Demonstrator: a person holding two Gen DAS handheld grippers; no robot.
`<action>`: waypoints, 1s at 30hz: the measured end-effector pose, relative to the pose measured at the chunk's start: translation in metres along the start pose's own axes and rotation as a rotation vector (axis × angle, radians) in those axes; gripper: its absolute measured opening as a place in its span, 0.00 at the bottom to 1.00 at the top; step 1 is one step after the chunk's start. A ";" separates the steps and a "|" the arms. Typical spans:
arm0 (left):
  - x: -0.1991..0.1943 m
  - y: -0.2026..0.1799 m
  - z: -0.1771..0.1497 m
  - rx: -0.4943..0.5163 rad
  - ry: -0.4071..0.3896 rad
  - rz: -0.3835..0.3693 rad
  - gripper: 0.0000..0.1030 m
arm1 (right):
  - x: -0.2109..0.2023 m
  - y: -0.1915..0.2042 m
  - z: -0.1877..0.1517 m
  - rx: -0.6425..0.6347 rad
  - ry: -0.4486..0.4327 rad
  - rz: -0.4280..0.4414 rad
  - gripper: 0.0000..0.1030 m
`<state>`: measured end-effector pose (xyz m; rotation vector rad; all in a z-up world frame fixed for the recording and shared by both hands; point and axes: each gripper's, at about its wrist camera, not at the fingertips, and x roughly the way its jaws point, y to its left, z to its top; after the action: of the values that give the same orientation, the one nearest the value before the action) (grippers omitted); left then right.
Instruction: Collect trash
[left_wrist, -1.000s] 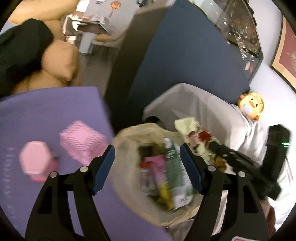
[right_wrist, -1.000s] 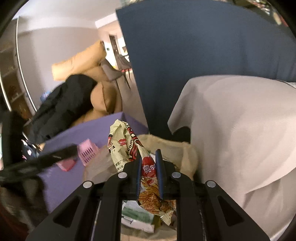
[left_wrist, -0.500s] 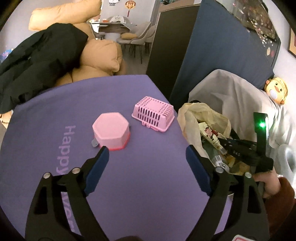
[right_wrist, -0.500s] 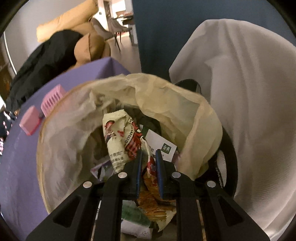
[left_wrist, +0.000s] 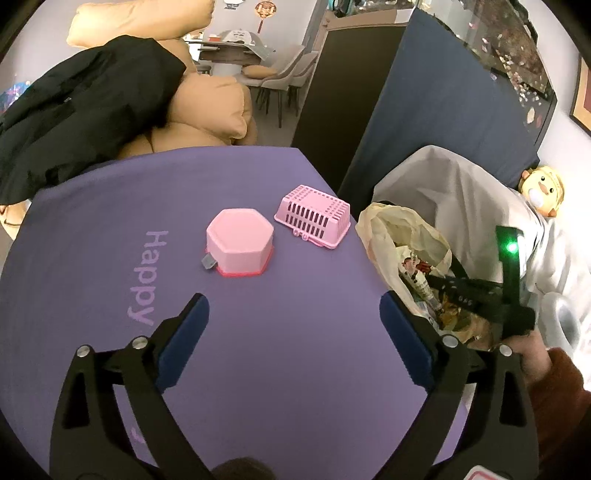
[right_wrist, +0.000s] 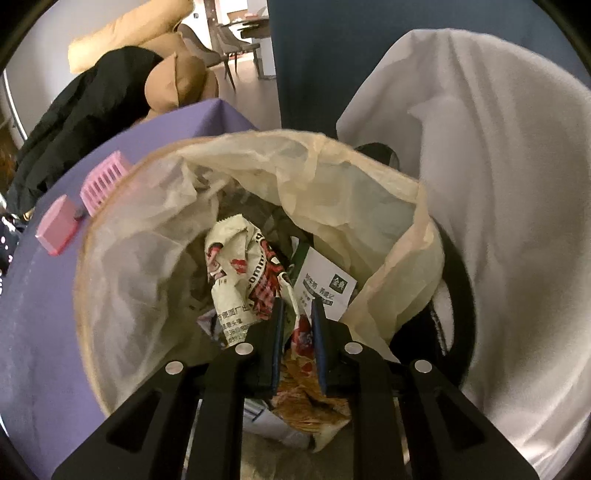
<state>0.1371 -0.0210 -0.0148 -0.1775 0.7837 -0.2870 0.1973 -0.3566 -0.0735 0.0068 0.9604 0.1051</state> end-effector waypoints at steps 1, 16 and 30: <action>-0.003 0.000 -0.002 0.000 -0.004 -0.001 0.89 | -0.010 0.001 0.000 0.004 -0.028 -0.003 0.38; -0.080 -0.020 -0.059 0.057 -0.137 0.127 0.91 | -0.173 0.073 -0.080 -0.064 -0.300 0.049 0.60; -0.124 -0.033 -0.071 0.091 -0.235 0.206 0.91 | -0.191 0.109 -0.127 -0.050 -0.345 0.050 0.60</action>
<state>-0.0034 -0.0166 0.0275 -0.0425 0.5498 -0.1037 -0.0248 -0.2713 0.0155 0.0029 0.6131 0.1683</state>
